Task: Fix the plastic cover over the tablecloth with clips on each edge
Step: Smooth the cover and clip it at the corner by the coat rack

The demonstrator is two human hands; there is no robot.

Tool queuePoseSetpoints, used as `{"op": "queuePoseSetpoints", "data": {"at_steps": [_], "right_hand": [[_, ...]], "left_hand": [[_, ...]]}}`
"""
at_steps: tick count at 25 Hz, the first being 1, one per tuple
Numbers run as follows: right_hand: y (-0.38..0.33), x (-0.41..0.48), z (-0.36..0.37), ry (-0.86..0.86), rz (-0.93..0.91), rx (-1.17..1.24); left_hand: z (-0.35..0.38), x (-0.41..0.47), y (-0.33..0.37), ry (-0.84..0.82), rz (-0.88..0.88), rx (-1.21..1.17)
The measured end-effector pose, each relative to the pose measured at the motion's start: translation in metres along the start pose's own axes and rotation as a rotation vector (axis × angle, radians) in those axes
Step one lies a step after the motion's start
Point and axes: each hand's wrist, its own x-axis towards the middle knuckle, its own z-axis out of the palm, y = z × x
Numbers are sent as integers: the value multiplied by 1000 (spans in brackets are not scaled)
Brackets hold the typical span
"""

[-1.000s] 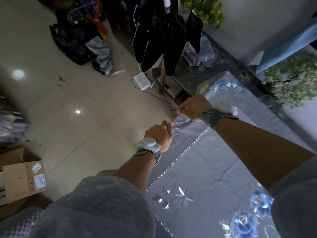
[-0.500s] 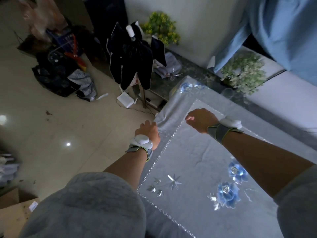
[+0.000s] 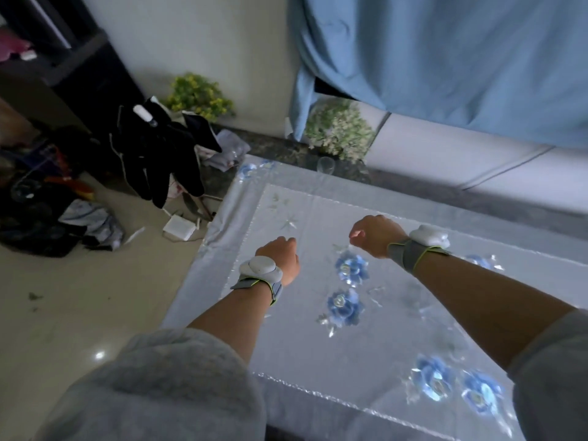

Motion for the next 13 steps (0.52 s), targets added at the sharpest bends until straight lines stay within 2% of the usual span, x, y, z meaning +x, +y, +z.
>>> {"op": "queuePoseSetpoints", "data": {"at_steps": [9, 13], "right_hand": [[136, -90, 30, 13, 164, 6], [172, -112, 63, -19, 210, 38]], "left_hand": [[52, -28, 134, -86, 136, 76], [88, -35, 164, -119, 184, 155]]}}
